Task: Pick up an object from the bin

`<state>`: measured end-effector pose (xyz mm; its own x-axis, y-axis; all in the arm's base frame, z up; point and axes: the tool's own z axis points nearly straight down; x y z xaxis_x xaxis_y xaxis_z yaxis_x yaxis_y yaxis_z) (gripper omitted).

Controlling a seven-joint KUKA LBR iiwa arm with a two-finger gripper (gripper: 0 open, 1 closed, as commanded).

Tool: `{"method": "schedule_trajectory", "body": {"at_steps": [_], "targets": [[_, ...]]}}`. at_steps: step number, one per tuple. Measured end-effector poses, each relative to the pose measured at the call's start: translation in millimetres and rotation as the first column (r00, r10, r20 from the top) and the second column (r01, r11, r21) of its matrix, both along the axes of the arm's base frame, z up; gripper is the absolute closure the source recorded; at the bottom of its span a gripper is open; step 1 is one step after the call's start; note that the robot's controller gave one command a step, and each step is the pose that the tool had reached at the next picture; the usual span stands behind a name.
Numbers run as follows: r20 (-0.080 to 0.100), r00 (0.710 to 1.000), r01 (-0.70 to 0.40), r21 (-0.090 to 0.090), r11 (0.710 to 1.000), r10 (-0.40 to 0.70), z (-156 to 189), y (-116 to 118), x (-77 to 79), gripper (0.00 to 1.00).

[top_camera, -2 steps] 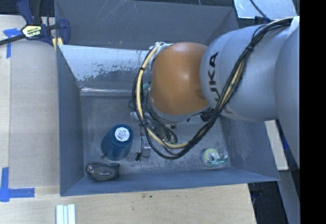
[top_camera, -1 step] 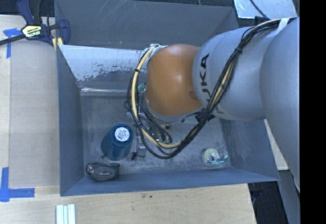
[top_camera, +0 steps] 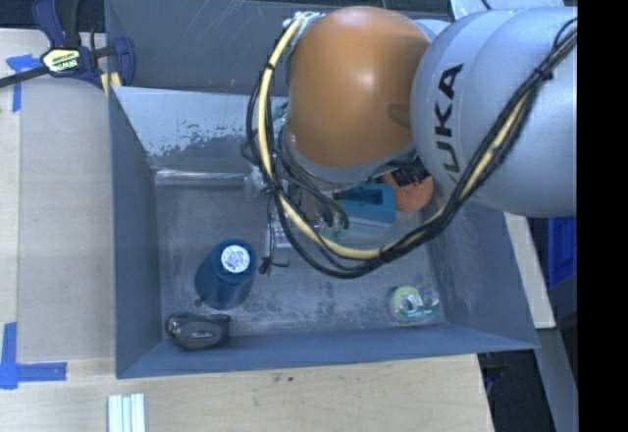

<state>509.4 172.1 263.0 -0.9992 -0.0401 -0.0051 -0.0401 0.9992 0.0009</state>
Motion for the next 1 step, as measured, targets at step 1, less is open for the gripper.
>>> {"method": "schedule_trajectory", "body": {"at_steps": [1], "targets": [[0.0, 0.998, 0.059, 0.001, 0.998, -0.059, -99.8, -6.5, 8.6, 0.0]]}}
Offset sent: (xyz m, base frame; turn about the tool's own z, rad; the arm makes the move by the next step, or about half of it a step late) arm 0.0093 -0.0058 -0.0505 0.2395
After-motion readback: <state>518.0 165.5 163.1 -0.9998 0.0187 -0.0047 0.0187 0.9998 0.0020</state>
